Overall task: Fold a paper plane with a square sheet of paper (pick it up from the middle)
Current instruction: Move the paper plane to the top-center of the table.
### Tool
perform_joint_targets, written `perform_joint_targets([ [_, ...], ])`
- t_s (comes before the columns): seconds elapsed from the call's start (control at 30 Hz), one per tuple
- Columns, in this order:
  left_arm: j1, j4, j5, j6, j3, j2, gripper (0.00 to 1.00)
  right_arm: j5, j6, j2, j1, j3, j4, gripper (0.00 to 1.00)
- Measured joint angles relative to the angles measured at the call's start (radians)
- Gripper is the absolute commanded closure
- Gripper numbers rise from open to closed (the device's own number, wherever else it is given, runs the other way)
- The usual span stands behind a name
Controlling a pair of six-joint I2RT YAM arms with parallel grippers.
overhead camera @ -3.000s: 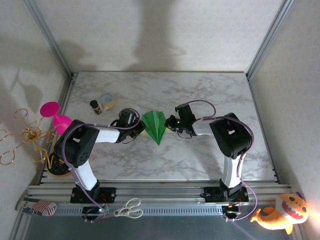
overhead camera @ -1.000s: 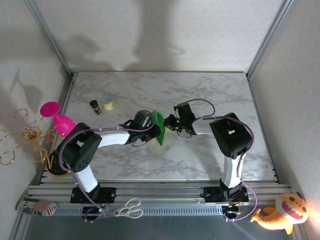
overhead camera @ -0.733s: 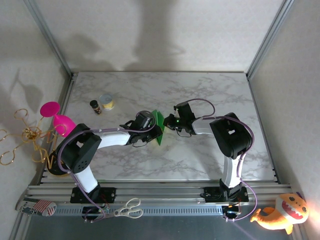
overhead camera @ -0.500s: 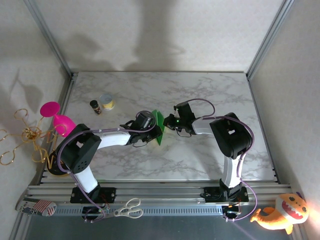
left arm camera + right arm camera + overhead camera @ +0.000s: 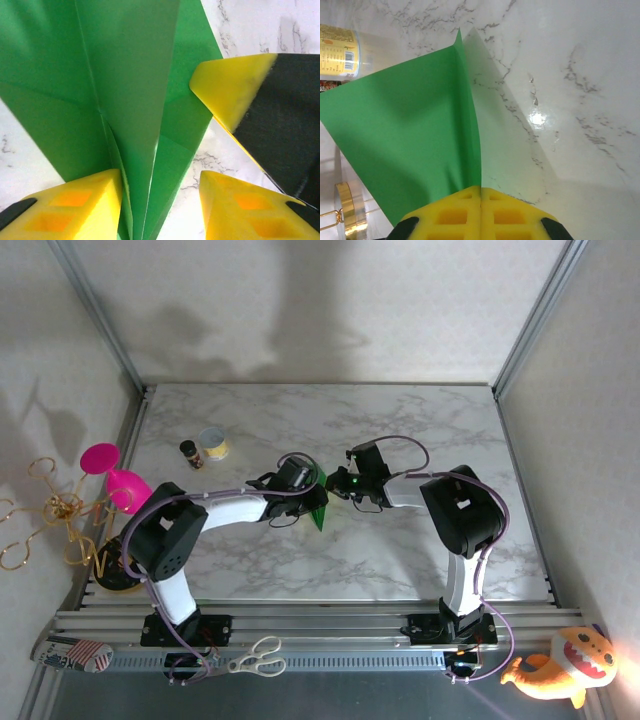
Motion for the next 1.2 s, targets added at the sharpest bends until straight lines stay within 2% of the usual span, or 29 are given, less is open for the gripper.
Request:
perform_joint_targets([
  [0.3, -0.009, -0.036, -0.001, 0.045, 0.027, 0.035, 0.54, -0.019, -0.003, -0.012, 0.001, 0.019, -0.024, 0.94],
  [0.57, -0.010, -0.080, -0.052, 0.053, 0.043, 0.038, 0.67, -0.019, -0.003, -0.014, 0.001, 0.021, -0.039, 0.94],
  [0.97, -0.010, -0.111, -0.099, 0.043, 0.073, 0.044, 0.71, -0.019, -0.006, -0.014, 0.001, 0.024, -0.045, 0.94],
  [1.2, -0.010, -0.126, -0.101, 0.043, 0.098, 0.077, 0.76, -0.019, -0.006, -0.014, 0.002, 0.024, -0.045, 0.94],
])
